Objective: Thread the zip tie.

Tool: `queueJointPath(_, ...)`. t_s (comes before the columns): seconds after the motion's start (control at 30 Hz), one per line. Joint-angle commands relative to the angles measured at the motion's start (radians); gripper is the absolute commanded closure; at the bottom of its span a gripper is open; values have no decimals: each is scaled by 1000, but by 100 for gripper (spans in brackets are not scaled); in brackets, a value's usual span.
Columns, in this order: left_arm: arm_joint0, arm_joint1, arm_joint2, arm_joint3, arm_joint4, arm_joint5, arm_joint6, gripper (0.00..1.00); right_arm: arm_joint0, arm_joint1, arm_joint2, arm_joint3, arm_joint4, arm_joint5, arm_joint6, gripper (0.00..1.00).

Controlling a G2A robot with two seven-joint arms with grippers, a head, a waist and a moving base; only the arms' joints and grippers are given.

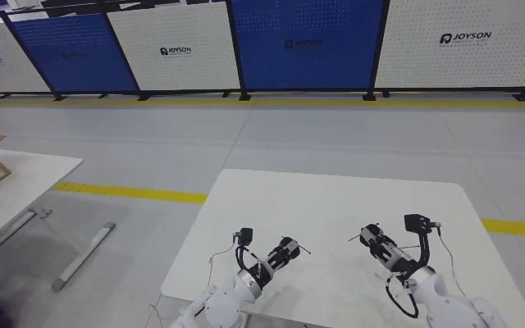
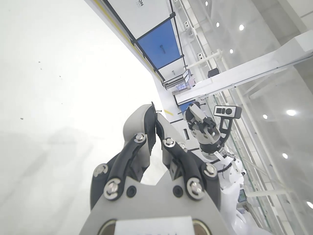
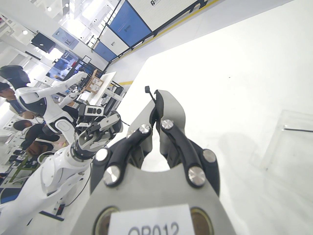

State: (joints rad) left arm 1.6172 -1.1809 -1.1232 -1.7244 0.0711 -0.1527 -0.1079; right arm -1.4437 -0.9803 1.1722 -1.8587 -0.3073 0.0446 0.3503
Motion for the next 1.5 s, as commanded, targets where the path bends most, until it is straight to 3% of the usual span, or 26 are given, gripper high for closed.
queueJointPath(0.0,0,0,0,0,0,0,0,100,-1,0,1,0,0,-1,-3,100)
queueJointPath(0.13,0,0,0,0,0,0,0,100,-45,-1,29,-7,20,-59,-52,100)
queueJointPath(0.33,0,0,0,0,0,0,0,100,-165,2,82,-33,37,-179,-146,100)
queueJointPath(0.9,0,0,0,0,0,0,0,100,-176,0,87,-44,25,-168,-156,100)
queueJointPath(1.07,0,0,0,0,0,0,0,100,-218,-6,122,-50,78,-253,-258,100)
queueJointPath(1.17,0,0,0,0,0,0,0,100,-244,-9,148,-48,94,-275,-320,100)
queueJointPath(1.23,0,0,0,0,0,0,0,100,-256,-13,152,-54,80,-270,-366,100)
queueJointPath(1.33,0,0,0,0,0,0,0,100,-257,-22,125,-57,25,-213,-418,100)
queueJointPath(1.47,0,0,0,0,0,0,0,100,-257,-22,125,-57,25,-213,-418,100)
